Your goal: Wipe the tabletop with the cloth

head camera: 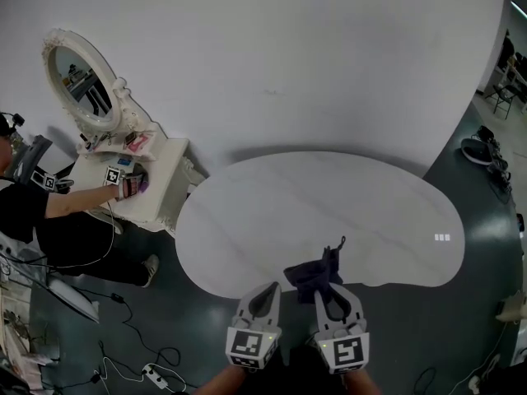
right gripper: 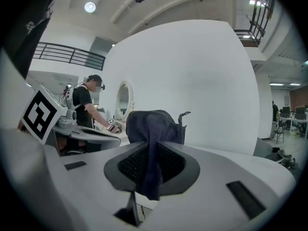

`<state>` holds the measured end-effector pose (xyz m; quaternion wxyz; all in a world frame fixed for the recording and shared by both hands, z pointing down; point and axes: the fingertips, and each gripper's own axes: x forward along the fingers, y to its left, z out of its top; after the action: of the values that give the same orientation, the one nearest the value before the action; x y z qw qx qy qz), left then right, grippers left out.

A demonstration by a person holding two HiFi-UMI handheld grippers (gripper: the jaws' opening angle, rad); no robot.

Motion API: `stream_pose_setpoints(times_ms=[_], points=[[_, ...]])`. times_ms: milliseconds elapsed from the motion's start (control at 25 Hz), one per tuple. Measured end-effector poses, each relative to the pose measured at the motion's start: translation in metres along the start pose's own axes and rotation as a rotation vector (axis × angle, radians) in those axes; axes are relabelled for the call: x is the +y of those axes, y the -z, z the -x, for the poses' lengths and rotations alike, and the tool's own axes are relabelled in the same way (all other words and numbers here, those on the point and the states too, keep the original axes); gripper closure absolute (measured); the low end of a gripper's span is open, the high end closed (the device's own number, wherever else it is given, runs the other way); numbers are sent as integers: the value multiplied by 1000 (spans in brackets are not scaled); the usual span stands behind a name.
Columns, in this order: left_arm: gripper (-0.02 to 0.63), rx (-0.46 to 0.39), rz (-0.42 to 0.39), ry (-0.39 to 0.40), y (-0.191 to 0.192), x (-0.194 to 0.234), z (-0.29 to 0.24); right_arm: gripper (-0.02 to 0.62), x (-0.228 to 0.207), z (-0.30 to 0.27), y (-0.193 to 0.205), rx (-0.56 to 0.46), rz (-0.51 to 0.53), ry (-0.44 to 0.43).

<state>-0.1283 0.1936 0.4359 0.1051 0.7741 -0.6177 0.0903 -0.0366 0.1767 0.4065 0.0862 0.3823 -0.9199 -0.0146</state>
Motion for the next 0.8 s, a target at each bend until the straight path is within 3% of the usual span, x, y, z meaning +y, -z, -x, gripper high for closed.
stream_pose_setpoints(times_ms=[800], points=[[603, -16, -17, 30, -6, -14, 5, 554, 5, 3, -6, -6, 17, 11]])
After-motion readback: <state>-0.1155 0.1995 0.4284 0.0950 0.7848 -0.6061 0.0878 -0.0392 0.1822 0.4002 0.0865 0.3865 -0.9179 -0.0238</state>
